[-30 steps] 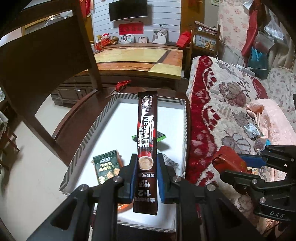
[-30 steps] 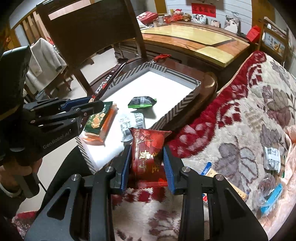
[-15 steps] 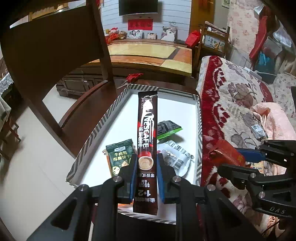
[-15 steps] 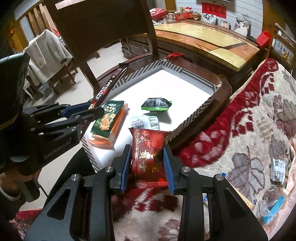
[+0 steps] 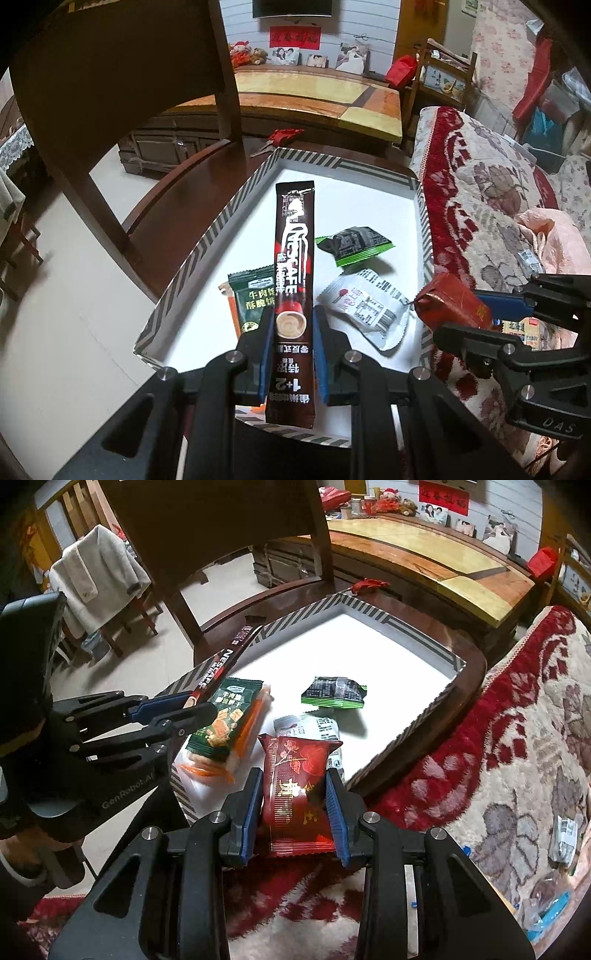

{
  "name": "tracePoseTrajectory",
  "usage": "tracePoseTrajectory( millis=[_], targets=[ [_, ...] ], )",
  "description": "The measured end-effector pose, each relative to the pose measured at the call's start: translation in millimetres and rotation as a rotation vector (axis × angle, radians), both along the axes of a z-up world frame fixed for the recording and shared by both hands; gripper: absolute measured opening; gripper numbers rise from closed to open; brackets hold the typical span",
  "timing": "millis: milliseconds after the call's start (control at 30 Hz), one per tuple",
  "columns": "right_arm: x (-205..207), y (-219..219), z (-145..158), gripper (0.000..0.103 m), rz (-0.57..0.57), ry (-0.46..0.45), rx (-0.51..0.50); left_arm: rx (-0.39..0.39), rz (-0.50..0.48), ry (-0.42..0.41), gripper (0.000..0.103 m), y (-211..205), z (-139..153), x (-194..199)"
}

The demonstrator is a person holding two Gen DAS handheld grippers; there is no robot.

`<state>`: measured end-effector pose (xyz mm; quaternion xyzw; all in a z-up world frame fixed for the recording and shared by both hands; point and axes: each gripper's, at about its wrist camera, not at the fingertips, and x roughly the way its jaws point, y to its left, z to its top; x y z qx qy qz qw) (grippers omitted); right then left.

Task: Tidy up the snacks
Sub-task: 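Carry the Nescafe stick and red candy pack over the white tray with both grippers, then lower both packs into the tray and open both grippers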

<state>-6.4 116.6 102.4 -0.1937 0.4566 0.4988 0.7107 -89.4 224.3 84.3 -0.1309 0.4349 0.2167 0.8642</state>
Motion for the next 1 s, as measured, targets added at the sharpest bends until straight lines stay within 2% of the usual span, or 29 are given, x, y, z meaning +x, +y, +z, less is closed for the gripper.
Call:
tracePoseTrajectory(
  millis=[1000],
  targets=[
    [22, 45, -35, 0.032, 0.013, 0.05, -0.053, -0.045, 0.01, 0.058, 0.021, 16, -29, 15]
  ],
)
